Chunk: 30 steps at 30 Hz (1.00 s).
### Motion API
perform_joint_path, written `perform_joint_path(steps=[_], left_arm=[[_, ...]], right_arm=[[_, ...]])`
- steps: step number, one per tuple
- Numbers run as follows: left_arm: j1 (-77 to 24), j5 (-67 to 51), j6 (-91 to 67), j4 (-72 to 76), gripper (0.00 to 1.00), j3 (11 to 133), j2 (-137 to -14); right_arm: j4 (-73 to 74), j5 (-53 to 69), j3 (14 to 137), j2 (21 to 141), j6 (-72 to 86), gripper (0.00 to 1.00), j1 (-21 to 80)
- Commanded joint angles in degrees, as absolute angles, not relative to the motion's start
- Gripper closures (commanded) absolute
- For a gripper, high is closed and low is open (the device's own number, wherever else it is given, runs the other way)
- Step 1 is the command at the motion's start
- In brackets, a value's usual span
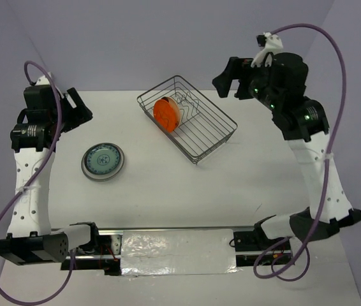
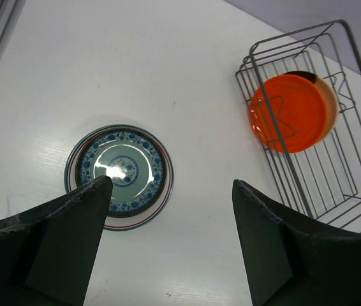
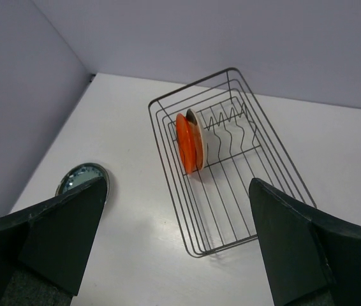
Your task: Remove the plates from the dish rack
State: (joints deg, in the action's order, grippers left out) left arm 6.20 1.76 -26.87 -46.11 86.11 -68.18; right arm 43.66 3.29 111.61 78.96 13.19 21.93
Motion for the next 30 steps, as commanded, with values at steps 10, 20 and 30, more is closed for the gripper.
perform_joint_path(steps=[10,20,30], left_arm=[[-2.11,8.79,-23.12,-50.98,0.12,97.03,-69.35],[-2.81,9.05,-22.85,-50.8,0.11,96.68,-69.43],[15.51,-8.83,-38.29,-45.73,0.11,76.15,-73.39]], right_arm=[[43.41,-5.44,103.89,64.08,10.81,0.0,21.09],[44.47,-5.19,104.5,63.28,10.81,0.0,21.01],[44.82,2.19,103.45,65.39,11.6,0.0,21.01]])
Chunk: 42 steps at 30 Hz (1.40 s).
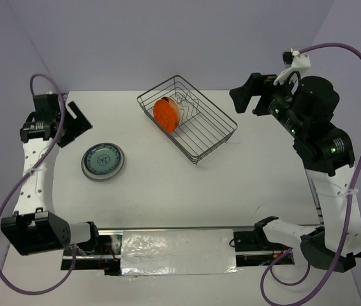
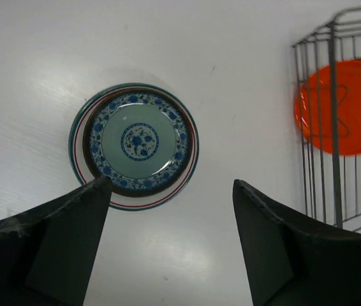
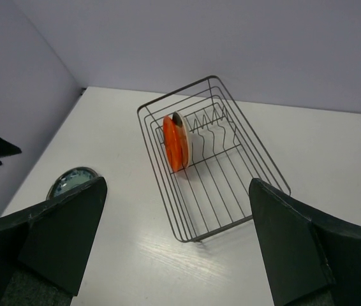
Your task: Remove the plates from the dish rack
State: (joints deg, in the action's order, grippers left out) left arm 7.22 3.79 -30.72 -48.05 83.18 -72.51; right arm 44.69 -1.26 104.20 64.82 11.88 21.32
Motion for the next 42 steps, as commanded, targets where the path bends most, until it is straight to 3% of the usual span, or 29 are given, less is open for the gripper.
perform_joint_path(steps=[1,4,8,11,16,25,42], left_arm=[[17.47,-12.01,-39.54,-40.4,0.14,70.28,-73.04],[20.56,-20.03,-41.39,-32.02,0.17,63.13,-74.96],[20.74,-22.06,-42.53,-20.94,0.3,55.39,-76.99],[21.27,-21.1,-42.45,-18.2,0.31,52.48,-79.1],[21.53,-14.69,-40.78,-22.05,0.38,52.21,-79.89],[21.8,-0.98,-39.73,-30.49,0.37,54.05,-76.73],[23.82,-7.74,-37.88,-16.61,0.53,47.02,-81.91]], right_arm=[[44.56,2.72,102.32,65.39,11.6,0.0,21.01],[43.6,5.18,98.89,64.6,11.16,0.0,20.83],[42.98,6.94,94.67,64.34,11.16,0.0,20.92],[42.8,8.52,93.34,64.16,10.9,0.0,20.92],[43.59,8.18,93.6,64.16,9.06,0.0,20.83],[43.42,9.4,94.3,66.09,8.35,0.0,21.0],[43.59,11.25,95.1,67.15,8.79,0.0,20.92]])
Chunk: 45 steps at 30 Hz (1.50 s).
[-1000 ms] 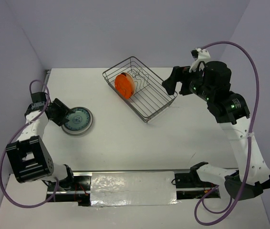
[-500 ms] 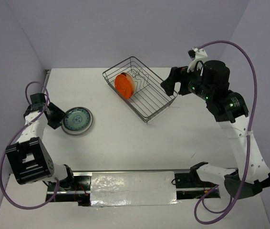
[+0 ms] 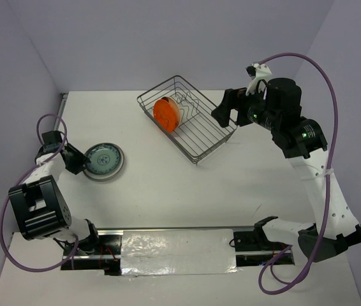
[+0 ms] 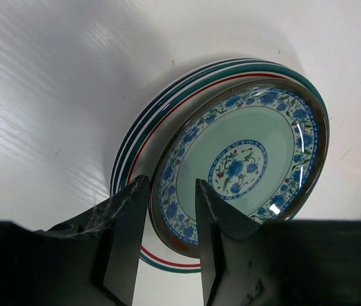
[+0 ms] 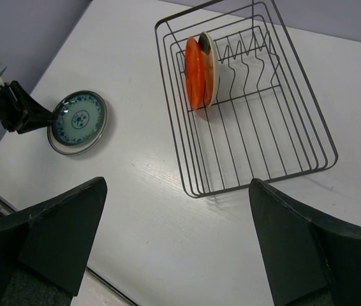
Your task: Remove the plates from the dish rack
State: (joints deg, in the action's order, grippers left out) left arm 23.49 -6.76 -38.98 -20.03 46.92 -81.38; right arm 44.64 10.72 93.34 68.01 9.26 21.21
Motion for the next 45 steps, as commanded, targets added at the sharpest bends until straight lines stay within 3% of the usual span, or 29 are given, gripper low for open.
perform_joint_path(steps=[1,4,16,23,29,39,45], left_arm=[[23.91,-7.82,-37.79,-16.7,0.53,47.2,-82.52],[23.91,-7.65,-37.97,-16.87,0.58,47.29,-83.32],[23.99,-6.42,-38.67,-17.58,0.6,45.44,-85.17],[23.91,-6.94,-40.17,-17.05,0.91,44.47,-86.84],[23.99,-7.9,-38.59,-19.69,1.0,46.4,-81.57],[22.24,-27.49,-40.16,-5.19,1.0,44.65,-72.25],[13.12,-26.99,-39.64,-6.5,1.0,44.47,-70.76]], right_arm=[[43.51,11.25,95.01,67.15,8.79,0.0,21.0],[43.5,11.34,95.01,67.15,8.88,0.0,20.83],[42.72,11.25,94.4,67.06,8.96,0.0,20.92],[42.01,11.34,94.13,67.24,9.14,0.0,20.83],[42.19,10.81,95.1,67.5,8.88,0.0,20.83],[41.22,12.39,96.77,69.87,10.11,0.0,20.92],[41.75,11.43,97.65,70.22,9.58,0.0,20.83]])
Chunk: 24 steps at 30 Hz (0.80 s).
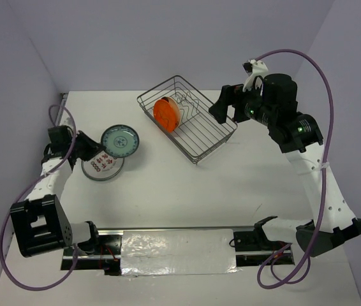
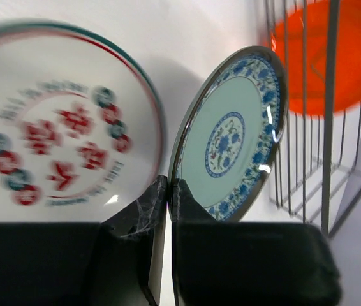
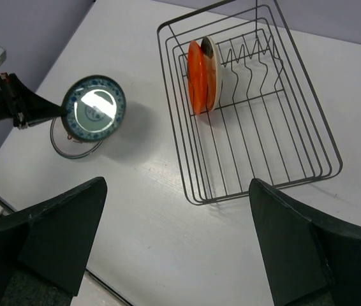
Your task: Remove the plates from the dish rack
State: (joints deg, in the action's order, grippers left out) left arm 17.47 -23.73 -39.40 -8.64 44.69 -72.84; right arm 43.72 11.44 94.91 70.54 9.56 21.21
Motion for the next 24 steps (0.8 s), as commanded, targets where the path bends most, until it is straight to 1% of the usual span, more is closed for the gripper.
perform_joint_path(steps=[1,3,4,9,12,16,19,20,21,22,23,24], left_arm=[[9.01,-25.94,-39.9,-7.2,1.0,44.56,-70.75],[4.77,-22.7,-40.69,-8.69,1.0,44.65,-70.84],[1.18,-22.59,-41.48,-8.18,1.0,43.34,-70.58],[-8.15,-19.87,-44.47,-4.84,1.0,39.73,-72.15],[-12.2,-16.19,-45.44,-4.74,1.0,37.89,-76.62],[-14.5,-15.74,-47.02,-1.76,1.0,36.04,-80.68],[-15.47,-13.81,-46.32,-3.68,1.0,36.74,-82.79],[-15.47,-13.62,-45.97,-4.21,0.93,37.0,-83.14],[-15.47,-13.19,-45.97,-4.91,0.84,37.44,-83.14],[-15.47,-12.57,-46.05,-7.18,0.72,37.79,-82.71],[-15.47,-11.79,-46.05,-8.42,0.45,38.4,-82.27],[-15.56,-11.34,-46.05,-9.83,0.32,39.97,-80.61]], right_arm=[[41.75,11.16,97.56,70.22,9.49,0.0,20.83],[41.84,10.29,97.56,70.05,9.41,0.0,21.0],[41.92,10.02,97.47,69.87,9.4,0.0,20.83],[41.92,9.67,96.77,69.43,9.23,0.0,20.66],[41.49,10.1,95.72,69.0,9.67,0.0,20.66],[41.13,10.63,95.27,68.82,10.28,0.0,20.65],[41.04,10.2,94.92,68.91,9.93,0.0,20.57],[40.78,10.2,94.66,68.91,9.76,0.0,20.65],[40.52,10.2,93.44,68.91,9.49,0.0,20.65],[39.13,10.37,92.73,69.08,8.88,0.0,20.83],[38.15,11.33,91.77,69.34,8.35,0.0,20.66],[37.36,12.29,90.45,71.26,7.48,0.0,21.35]])
